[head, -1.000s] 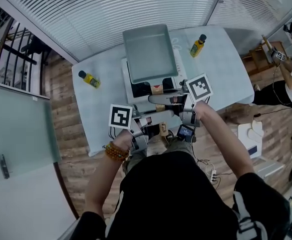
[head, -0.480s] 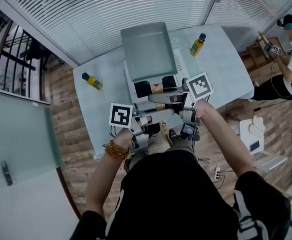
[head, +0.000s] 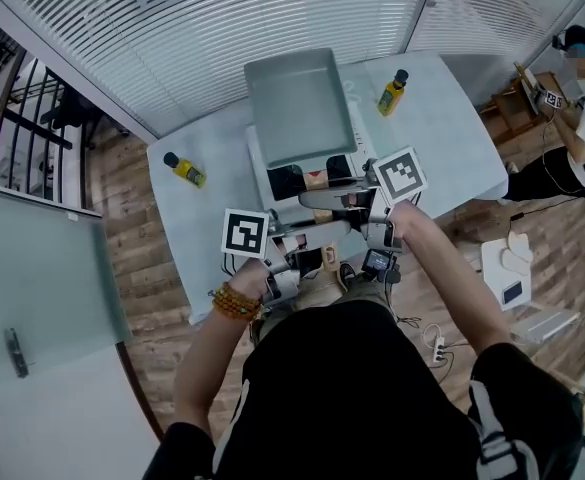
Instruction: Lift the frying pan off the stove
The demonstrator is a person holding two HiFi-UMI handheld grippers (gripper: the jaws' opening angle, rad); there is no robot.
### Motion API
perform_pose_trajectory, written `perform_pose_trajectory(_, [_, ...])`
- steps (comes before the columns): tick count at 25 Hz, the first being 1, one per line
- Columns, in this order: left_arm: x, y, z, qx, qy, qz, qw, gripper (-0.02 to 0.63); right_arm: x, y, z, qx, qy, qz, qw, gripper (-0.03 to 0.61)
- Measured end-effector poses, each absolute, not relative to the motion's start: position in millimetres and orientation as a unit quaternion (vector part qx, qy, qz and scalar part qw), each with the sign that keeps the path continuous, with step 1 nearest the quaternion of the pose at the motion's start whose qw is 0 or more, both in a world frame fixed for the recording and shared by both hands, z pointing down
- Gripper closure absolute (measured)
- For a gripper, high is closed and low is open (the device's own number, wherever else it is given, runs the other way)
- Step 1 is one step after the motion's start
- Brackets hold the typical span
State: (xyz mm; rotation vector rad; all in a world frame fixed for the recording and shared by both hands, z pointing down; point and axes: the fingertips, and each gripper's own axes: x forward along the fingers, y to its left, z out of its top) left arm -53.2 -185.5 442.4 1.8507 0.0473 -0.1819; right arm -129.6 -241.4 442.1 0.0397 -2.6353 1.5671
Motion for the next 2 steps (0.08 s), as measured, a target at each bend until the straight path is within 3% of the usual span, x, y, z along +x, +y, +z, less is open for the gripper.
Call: perform_pose_trajectory(2, [-52.6, -185.1, 443.0, 0.796, 0.02, -0.079, 0.599, 0.528, -129.7, -241.0, 441.9, 0.012, -0.86, 0.509, 0.038, 0.391])
